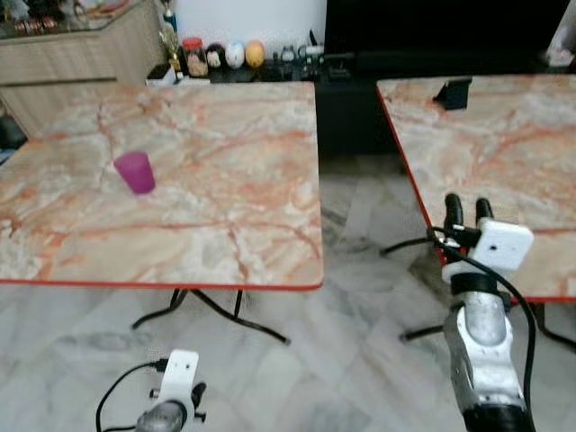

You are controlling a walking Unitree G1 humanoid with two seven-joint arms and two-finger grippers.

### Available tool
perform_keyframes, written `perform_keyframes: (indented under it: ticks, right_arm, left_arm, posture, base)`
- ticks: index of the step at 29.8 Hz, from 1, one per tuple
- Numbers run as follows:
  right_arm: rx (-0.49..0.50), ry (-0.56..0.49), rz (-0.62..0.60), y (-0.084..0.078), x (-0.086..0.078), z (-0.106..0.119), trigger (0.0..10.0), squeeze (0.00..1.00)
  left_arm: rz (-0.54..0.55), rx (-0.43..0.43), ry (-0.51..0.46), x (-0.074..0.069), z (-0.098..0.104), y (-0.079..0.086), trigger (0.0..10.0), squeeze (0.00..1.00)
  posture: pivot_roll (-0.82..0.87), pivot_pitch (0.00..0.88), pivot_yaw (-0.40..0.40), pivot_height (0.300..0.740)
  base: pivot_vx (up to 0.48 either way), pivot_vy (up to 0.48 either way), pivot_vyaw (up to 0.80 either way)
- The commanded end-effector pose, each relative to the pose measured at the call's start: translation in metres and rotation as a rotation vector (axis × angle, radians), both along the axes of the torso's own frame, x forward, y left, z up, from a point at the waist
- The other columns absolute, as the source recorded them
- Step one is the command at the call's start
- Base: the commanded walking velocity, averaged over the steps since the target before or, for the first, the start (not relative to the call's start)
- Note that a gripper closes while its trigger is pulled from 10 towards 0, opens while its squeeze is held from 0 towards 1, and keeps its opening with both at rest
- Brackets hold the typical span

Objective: Setting the table

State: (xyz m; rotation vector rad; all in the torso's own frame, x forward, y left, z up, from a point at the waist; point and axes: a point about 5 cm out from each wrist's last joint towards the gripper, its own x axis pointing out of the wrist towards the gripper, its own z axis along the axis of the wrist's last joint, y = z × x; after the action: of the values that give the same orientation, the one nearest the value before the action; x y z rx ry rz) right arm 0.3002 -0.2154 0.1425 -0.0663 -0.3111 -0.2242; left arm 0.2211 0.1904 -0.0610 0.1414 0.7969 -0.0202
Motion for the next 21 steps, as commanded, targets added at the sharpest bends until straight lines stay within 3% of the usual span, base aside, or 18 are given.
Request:
perform_keyframes:
  ticks: [1,10,21]
  right_arm:
    - [0.004,0.014,0.011,0.001,0.003,-0.003,10.0,0.0]
    - [0.032,0.167,0.035,-0.006,0.001,-0.039,10.0,0.0]
    - [0.057,0.49,0.108,-0.001,-0.012,-0.11,10.0,0.0]
  left_arm:
    - [0.0,0.008,0.017,-0.004,-0.002,0.002,10.0,0.0]
    - [-0.002,0.006,0.022,-0.005,-0.003,0.0,10.0,0.0]
    - [-0.012,0.006,0.025,-0.005,-0.003,-0.001,10.0,0.0]
  posture:
    - [-0.02,0.0,0.008,0.731]
    - [-0.02,0.0,0.006,0.731]
    - [-0.02,0.0,0.014,0.731]
  base:
    - [0.0,0.0,0.0]
    - [0.0,0.0,0.0]
    - [0.0,0.0,0.0]
